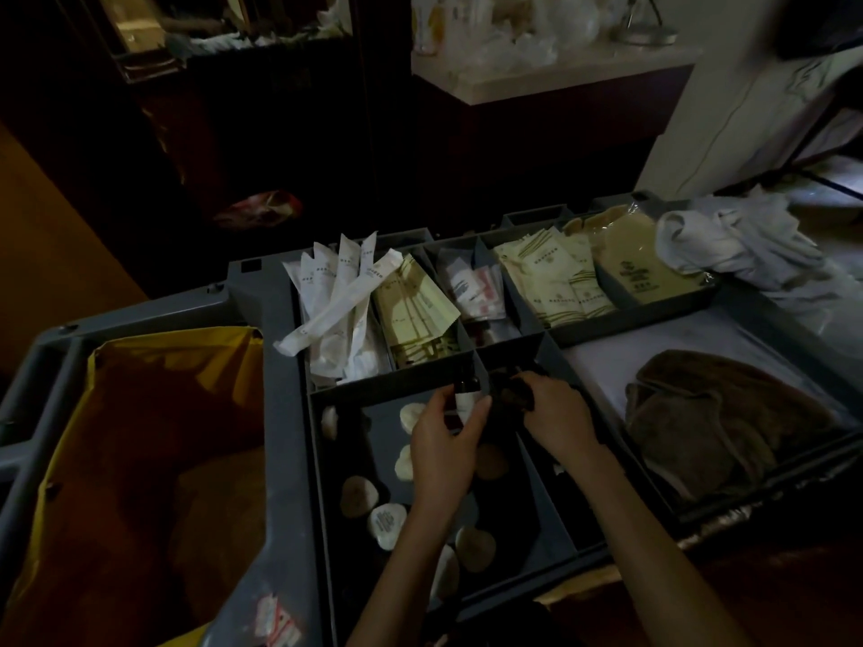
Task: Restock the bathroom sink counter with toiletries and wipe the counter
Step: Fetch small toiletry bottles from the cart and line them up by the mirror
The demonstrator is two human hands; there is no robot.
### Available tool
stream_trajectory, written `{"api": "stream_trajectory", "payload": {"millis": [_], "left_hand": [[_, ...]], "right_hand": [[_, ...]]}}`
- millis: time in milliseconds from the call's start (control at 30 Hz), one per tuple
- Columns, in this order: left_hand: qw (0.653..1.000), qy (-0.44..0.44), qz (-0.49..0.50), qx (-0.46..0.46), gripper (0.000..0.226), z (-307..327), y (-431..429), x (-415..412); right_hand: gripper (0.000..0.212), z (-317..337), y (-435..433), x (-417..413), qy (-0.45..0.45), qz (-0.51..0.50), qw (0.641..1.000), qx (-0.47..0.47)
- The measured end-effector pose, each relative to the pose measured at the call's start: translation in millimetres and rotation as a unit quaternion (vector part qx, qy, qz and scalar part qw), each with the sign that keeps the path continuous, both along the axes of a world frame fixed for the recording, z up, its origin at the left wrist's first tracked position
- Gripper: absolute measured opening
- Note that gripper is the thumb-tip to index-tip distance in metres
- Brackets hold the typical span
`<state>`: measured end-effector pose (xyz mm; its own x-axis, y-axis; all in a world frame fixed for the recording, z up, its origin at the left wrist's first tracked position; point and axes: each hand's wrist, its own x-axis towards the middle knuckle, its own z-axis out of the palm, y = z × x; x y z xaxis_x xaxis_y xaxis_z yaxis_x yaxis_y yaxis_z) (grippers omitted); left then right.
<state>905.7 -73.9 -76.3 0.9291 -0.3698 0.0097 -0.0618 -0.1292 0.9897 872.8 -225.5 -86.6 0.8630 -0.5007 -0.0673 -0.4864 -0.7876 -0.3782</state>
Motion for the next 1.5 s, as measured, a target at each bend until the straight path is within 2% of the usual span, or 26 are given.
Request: {"api": "stream_trajectory", "payload": {"millis": [100,200,300,400,500,567,667,767,833,900,967,1033,1100,1267,1400,1500], "left_hand": [[1.000,0.015,0.003,-0.006,0.017,-0.6,0.8,-0.2],[1.000,0.022,0.002,-0.002,0.015,-1.9,1.1,-0.4],[0.999,0.042,-0.001,-0.005,0.018,-3.4,2.6,0.2],[0.997,0.069,-0.011,-0.018,0.023,-3.6,3.1,1.6],[0.996,0.082,-0.028,-0.018,0.024,-5.6,1.7,2.6],[0.996,0.083,-0.040,-0.019,0.028,-4.9,0.9,1.4],[0.995,0.072,-0.063,-0.021,0.032,-0.6,1.0,-1.2],[0.995,0.061,-0.078,-0.021,0.036,3.3,2.0,-3.0],[0.994,0.060,-0.088,-0.028,0.037,3.8,2.0,-3.6],[0.993,0.061,-0.094,-0.039,0.038,6.4,1.7,-5.8],[0.992,0.059,-0.098,-0.046,0.043,9.4,1.3,-7.7],[0.992,0.055,-0.097,-0.053,0.045,10.8,0.5,-9.3],[0.991,0.062,-0.099,-0.062,0.046,11.9,-1.2,-10.9],[0.986,0.086,-0.122,-0.070,0.043,14.1,-3.6,-18.0],[0.982,0.080,-0.162,-0.061,0.049,20.4,-5.2,-26.7],[0.973,0.089,-0.206,-0.063,0.043,29.4,-9.1,-38.7]], "right_hand": [[0.021,-2.6,-2.8,-0.3,0.022,0.007,1.000,0.002],[0.024,-8.1,-3.8,-1.5,0.030,0.008,0.999,0.011],[0.025,-8.8,-4.6,-6.3,-0.054,-0.015,0.996,0.070],[0.028,-0.5,-6.6,-11.5,-0.137,-0.052,0.976,0.161],[0.024,10.5,-10.5,-17.1,-0.196,-0.071,0.939,0.274],[0.025,18.5,-10.9,-23.1,-0.227,-0.070,0.920,0.311],[0.045,27.0,-9.6,-31.1,-0.283,-0.079,0.897,0.331],[0.055,33.8,-7.9,-35.5,-0.316,-0.089,0.852,0.408],[0.049,36.3,-7.6,-38.8,-0.321,-0.092,0.835,0.437],[0.034,37.9,-5.8,-42.2,-0.326,-0.097,0.830,0.442],[0.019,37.0,-3.4,-45.6,-0.339,-0.108,0.806,0.474],[0.018,35.9,-1.4,-48.0,-0.350,-0.122,0.766,0.526],[0.018,36.0,-0.1,-51.3,-0.350,-0.130,0.746,0.552],[0.032,33.1,6.0,-59.9,-0.343,-0.150,0.725,0.578],[0.018,34.9,10.1,-74.1,-0.338,-0.175,0.739,0.556],[0.023,40.5,13.2,-92.8,-0.346,-0.205,0.739,0.540]]}}
